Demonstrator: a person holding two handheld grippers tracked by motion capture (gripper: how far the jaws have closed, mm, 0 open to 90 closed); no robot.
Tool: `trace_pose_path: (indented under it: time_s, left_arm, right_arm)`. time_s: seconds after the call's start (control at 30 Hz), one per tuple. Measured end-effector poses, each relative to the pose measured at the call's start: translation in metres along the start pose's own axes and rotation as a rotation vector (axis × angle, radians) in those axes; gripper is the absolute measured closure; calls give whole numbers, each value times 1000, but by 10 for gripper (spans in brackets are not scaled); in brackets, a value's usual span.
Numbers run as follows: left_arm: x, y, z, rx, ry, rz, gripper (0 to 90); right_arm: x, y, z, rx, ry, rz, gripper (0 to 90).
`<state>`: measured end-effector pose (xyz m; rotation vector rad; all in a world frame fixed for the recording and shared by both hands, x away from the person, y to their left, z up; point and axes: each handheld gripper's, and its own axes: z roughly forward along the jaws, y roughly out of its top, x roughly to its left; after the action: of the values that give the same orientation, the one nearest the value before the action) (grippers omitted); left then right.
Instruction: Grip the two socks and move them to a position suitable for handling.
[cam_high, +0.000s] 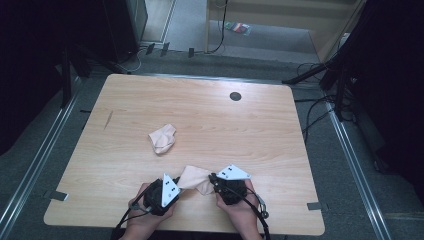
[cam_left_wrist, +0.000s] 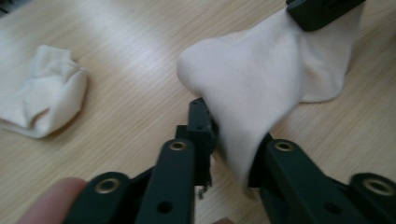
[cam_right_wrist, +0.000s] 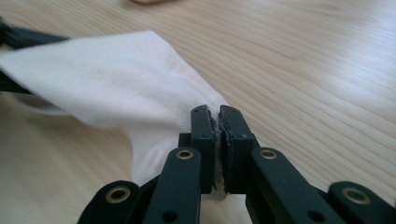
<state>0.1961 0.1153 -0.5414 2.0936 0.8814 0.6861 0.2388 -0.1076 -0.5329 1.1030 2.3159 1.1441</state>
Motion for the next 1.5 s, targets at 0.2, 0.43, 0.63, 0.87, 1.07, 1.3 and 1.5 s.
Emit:
trace_pose_path:
  time_s: [0.2,0.43,0.63,0.87,1.07,1.3,1.5]
  left_arm:
    - [19,0,-1,-37,-196,-128,480]
    - [47,-1,-11,-126,-319,-237,425]
    - [56,-4,-3,-107,-277,-351,460]
    - [52,-10,8,46,-137,-379,522]
    - [38,-6,17,86,-132,-322,589]
    - [35,-3,14,95,-142,-251,886]
    - [55,-3,-8,76,-143,-255,900]
  right_arm:
    - [-20,-5,-1,1,-62,15,704]
    - [-37,-4,-20,-35,-75,113,528]
    - [-40,-12,-31,-16,-109,213,559]
    - [-24,-17,-16,26,-103,180,579]
    - [-18,-20,-8,64,-132,153,662]
    - [-13,-19,-7,59,-128,106,865]
    - [-15,-10,-22,26,-104,99,883]
